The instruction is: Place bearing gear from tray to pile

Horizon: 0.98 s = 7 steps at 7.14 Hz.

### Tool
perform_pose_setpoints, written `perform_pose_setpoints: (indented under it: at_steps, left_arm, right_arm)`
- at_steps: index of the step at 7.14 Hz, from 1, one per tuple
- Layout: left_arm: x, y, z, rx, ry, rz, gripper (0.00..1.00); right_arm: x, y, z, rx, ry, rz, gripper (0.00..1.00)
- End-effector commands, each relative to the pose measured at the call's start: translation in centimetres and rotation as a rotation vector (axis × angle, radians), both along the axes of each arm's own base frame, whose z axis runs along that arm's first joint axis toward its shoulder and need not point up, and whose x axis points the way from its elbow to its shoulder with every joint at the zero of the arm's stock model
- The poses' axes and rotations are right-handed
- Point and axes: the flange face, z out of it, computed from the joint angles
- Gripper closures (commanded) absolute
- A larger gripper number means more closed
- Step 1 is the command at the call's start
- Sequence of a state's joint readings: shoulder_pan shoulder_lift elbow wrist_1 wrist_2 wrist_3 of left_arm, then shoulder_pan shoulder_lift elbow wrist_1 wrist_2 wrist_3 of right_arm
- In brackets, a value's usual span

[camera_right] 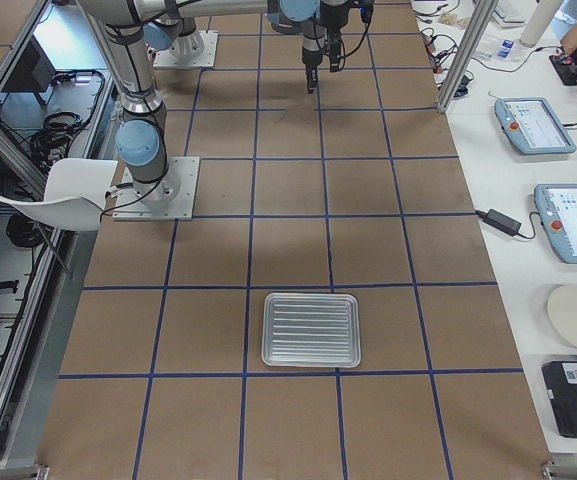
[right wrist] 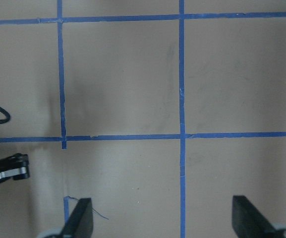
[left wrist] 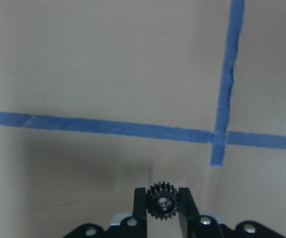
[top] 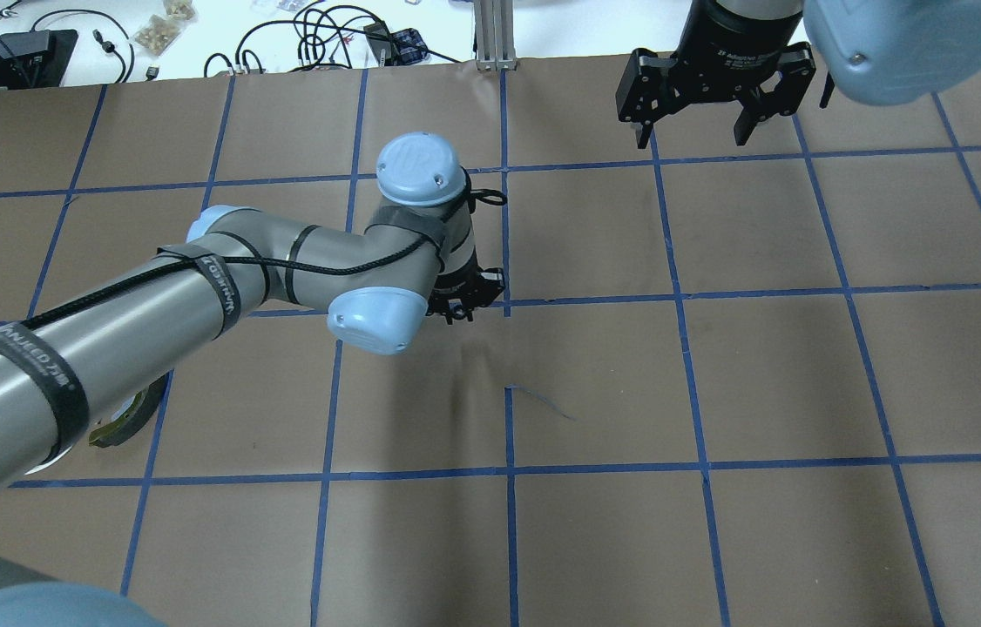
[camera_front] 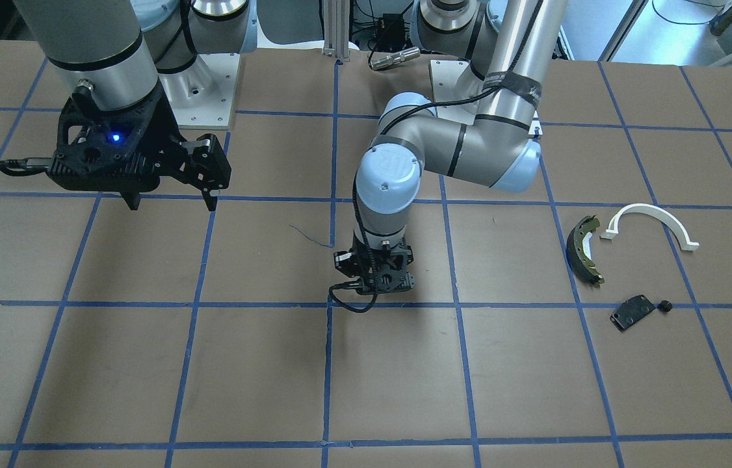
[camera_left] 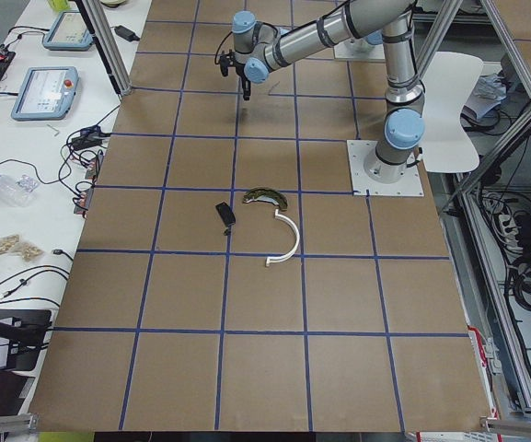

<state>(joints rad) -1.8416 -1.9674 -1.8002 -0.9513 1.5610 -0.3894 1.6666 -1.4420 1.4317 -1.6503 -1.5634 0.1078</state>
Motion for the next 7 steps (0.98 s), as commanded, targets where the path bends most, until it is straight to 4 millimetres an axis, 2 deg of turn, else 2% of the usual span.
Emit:
perform_pose_setpoints:
  at_steps: [1, 2, 4, 6, 7]
  left_arm:
    - [10.4, -1.6, 4.7, 0.017, -0.052, 0.014, 1.0]
    - [15.9, -2.3, 6.8, 0.013, -0.05, -0.015, 1.0]
    - [25.8, -2.4, 9.0, 0.022, -0.07, -0.026, 1.0]
    - [34.5, -0.3, 8.2, 0.066, -0.053, -0.117, 1.0]
    - [39.9, 0.9, 6.8, 0.084, -0.027, -0.182, 1.0]
  right_arm:
    - [0.1, 0.0, 0.0, -0.001, 0.001, -0.002, 0.0]
    - [0.1, 0.1, -0.1, 0.002, 0.001, -0.002, 0.0]
    - [0.1, 0.1, -0.1, 0.005, 0.002, 0.0, 0.0]
    - [0.1, 0.1, -0.1, 0.004, 0.002, 0.006, 0.0]
    - [0.1, 0.1, -0.1, 0.001, 0.001, 0.004, 0.0]
